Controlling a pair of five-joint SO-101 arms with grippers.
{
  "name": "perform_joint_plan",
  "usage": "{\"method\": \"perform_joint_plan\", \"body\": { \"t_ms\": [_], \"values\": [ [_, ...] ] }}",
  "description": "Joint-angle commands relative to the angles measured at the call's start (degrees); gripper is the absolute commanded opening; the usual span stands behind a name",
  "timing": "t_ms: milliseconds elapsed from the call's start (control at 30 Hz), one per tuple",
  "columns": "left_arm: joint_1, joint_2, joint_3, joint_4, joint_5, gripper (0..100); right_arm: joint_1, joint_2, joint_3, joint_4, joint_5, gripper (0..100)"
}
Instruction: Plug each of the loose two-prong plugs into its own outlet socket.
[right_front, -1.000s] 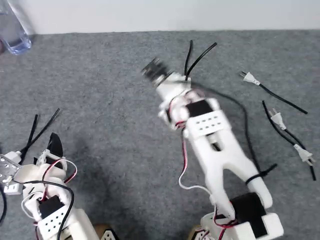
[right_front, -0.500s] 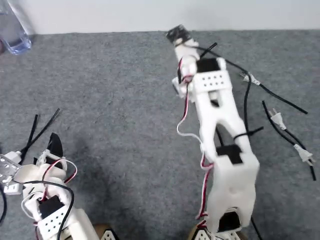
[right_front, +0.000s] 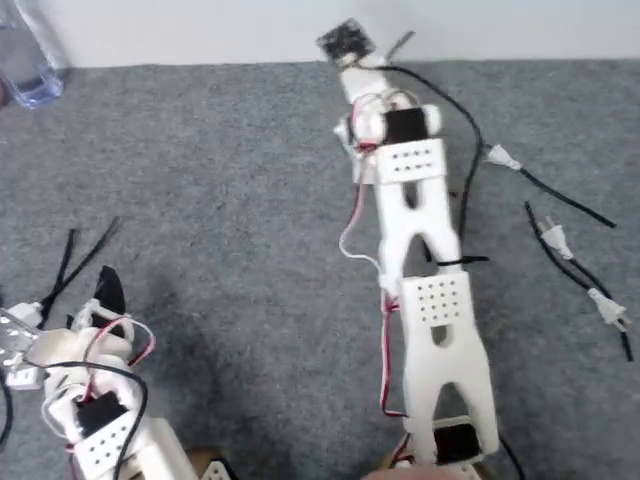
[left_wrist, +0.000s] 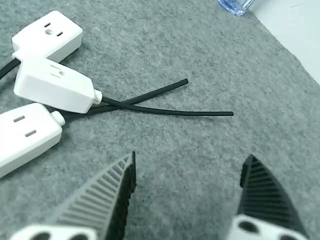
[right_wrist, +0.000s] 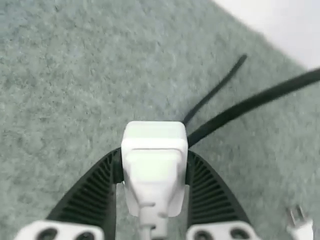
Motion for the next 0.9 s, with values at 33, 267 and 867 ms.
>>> {"method": "perform_joint_plan", "body": {
  "t_ms": [33, 267, 867],
  "values": [
    [0.00, -0.53, -0.48, -0.44, 0.62, 32, -0.57, 0.92, -6.51, -1.27, 3.60, 0.9],
    [0.88, -0.53, -0.48, -0.18, 0.62, 32, 1.89, 2.77, -5.36, -9.10, 0.00, 0.9],
    [0.88, -0.53, -0.48, -0.18, 0.62, 32, 1.10, 13.76, -5.98, -13.41, -0.62, 34.7]
  ]
}}
